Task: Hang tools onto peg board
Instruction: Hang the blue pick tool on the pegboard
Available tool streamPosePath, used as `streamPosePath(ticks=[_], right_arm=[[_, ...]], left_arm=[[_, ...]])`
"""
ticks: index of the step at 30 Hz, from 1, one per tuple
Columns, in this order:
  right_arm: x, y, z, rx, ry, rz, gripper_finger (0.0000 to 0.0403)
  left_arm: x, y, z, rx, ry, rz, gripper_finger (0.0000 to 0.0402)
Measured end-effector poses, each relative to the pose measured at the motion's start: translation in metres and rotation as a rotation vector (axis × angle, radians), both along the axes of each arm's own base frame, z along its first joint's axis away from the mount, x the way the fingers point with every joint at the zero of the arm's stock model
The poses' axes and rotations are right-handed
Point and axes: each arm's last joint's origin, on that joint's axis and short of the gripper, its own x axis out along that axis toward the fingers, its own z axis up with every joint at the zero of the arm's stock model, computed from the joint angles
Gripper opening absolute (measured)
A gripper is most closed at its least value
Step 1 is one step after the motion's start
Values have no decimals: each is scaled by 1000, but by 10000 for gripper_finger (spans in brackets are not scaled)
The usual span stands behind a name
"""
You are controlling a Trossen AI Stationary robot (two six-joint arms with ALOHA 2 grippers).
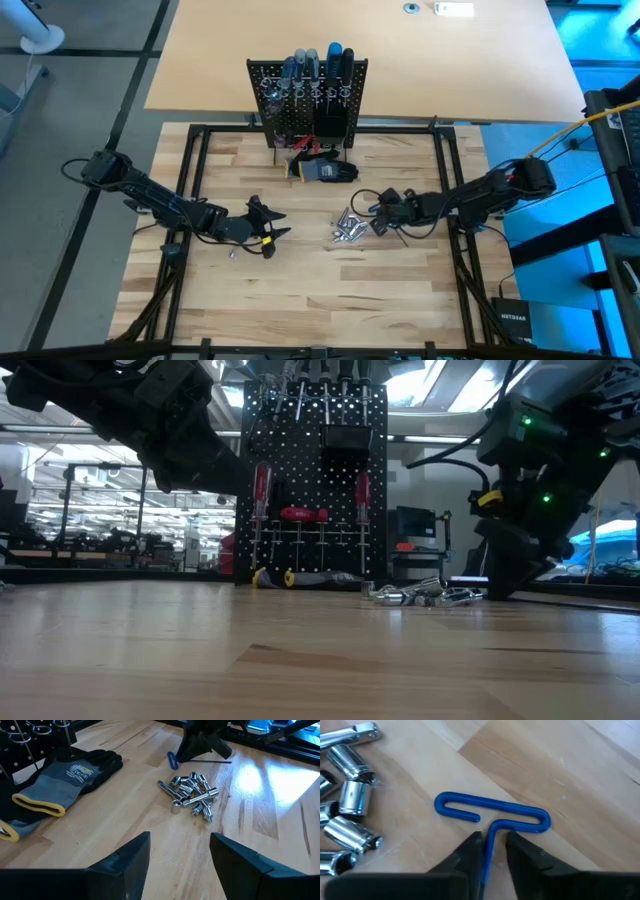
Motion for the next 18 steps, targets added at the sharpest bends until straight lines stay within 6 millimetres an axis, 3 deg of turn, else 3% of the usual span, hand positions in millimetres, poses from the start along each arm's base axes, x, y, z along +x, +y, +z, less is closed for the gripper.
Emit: streamPosePath(ticks=[5, 18], right_arm=[[1, 0, 0, -15, 9, 37, 12], [4, 8, 8, -147, -5, 124, 2]], left_arm=[[0, 0, 0, 1, 2, 0, 196], [0, 0, 0, 0, 0, 0, 196]])
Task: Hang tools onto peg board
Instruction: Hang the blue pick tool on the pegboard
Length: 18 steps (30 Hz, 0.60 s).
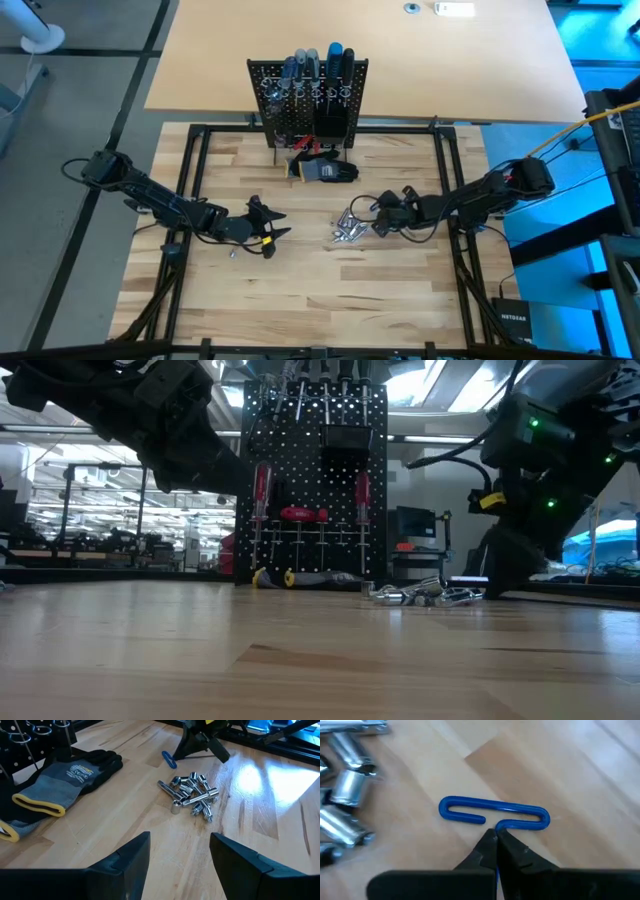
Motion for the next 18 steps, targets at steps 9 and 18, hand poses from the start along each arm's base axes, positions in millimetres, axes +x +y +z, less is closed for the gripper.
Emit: streamPosePath(ticks=[9, 18], right_arm=[[8, 5, 28, -8, -115, 54, 1], [21, 7, 48, -20, -177, 140, 1]], left_arm=[[0, 0, 0, -2, -3, 1, 196], [3, -1, 5, -7, -52, -7, 196]])
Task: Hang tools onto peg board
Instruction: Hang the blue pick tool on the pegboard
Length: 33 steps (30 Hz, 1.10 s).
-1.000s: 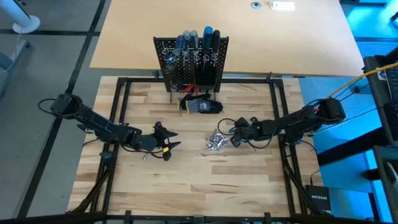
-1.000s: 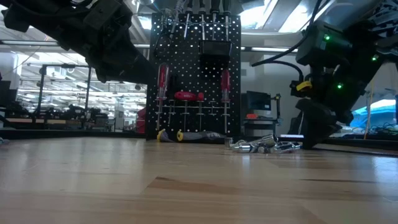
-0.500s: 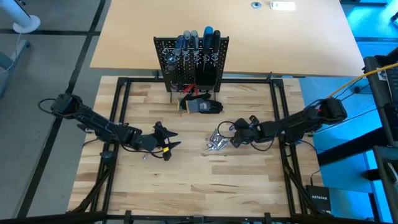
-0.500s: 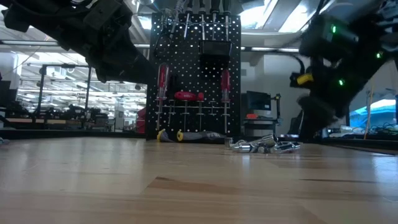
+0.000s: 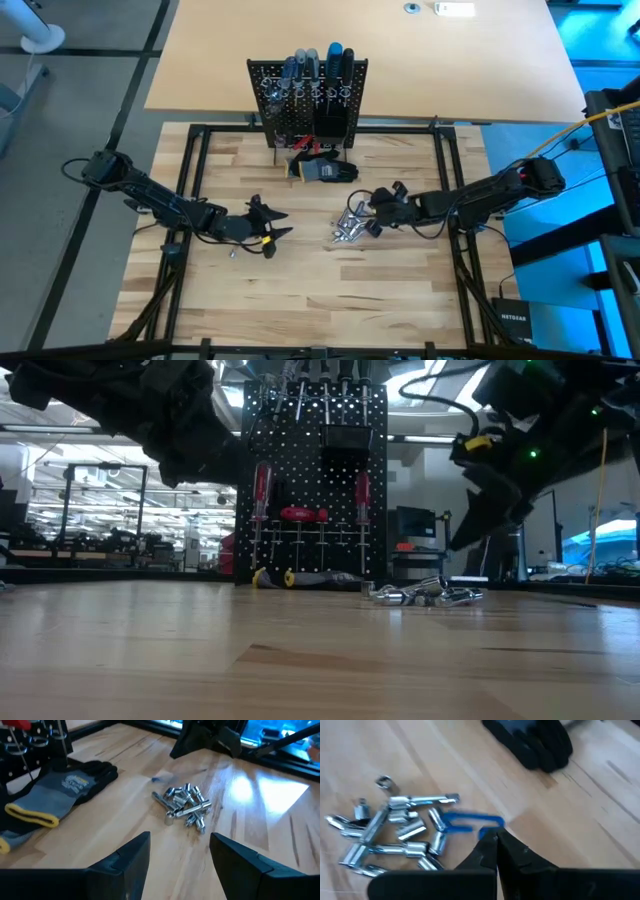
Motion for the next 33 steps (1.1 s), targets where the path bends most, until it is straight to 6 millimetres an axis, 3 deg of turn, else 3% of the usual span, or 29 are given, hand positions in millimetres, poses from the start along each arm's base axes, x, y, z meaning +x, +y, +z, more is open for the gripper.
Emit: streamPosePath(ticks=[9, 19, 26, 33], right_arm=[[7, 3, 5, 57, -58, 74, 9], [6, 5, -8, 110, 46, 142, 105], [10, -19, -19, 166, 100, 104, 151], [10, -38, -20, 269, 105, 141, 146]], left_arm=[[2, -1, 4, 17, -33, -13, 196], [1, -1, 3, 20, -26, -13, 196], [1, -1, 3, 20, -24, -13, 196], [1, 0, 3, 28, -19, -16, 196]])
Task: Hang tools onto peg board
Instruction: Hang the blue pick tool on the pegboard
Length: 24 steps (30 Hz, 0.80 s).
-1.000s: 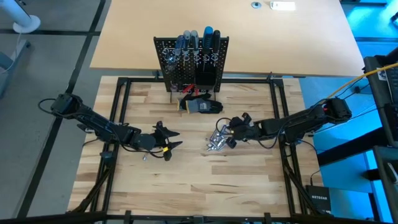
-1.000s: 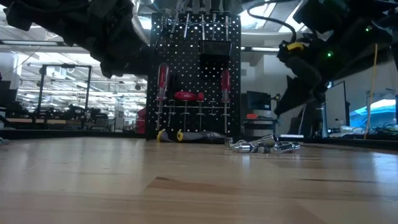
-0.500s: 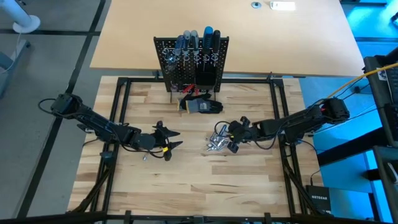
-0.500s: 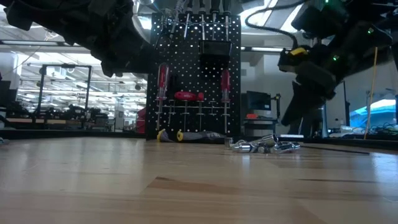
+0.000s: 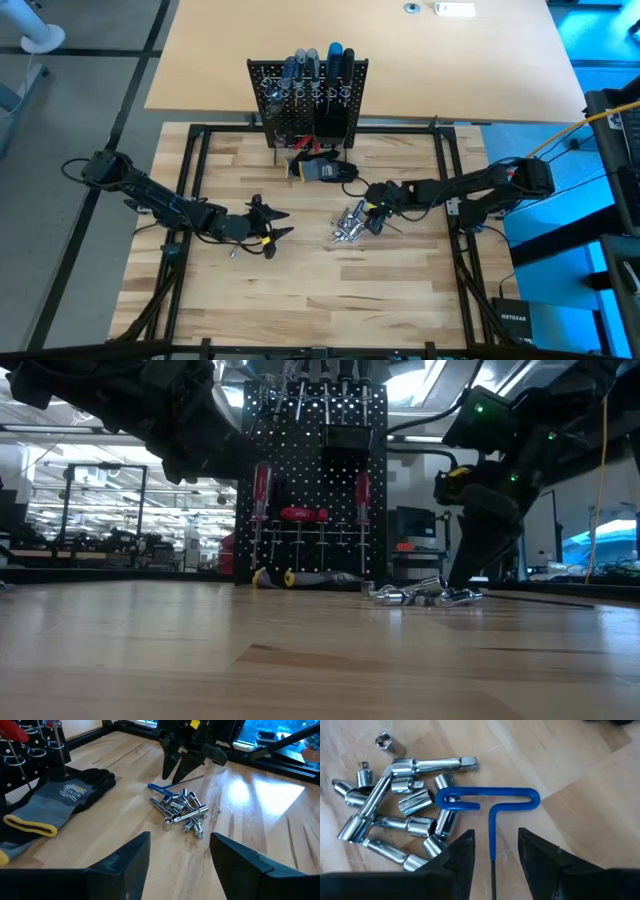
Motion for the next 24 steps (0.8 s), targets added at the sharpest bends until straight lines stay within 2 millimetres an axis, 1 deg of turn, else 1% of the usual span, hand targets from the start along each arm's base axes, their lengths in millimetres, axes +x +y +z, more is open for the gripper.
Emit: streamPosePath(ticks=[7, 10, 14, 19, 21, 24], right_arm=[[1, -1, 0, -12, -3, 15, 127], [2, -1, -7, -14, 23, 15, 121], [8, -2, -18, -31, 33, 31, 117], [11, -2, -25, -42, 53, 44, 114], [11, -2, -26, -44, 56, 44, 101], [12, -2, -26, -48, 53, 48, 61]], left_arm=[[0, 0, 0, 1, 5, 0, 196], [0, 0, 0, 1, 5, 0, 196], [0, 0, 0, 1, 4, 0, 196], [0, 0, -1, 2, 9, 0, 196], [-1, 0, -2, 6, 20, 0, 196], [-1, 0, -2, 6, 17, 0, 196]])
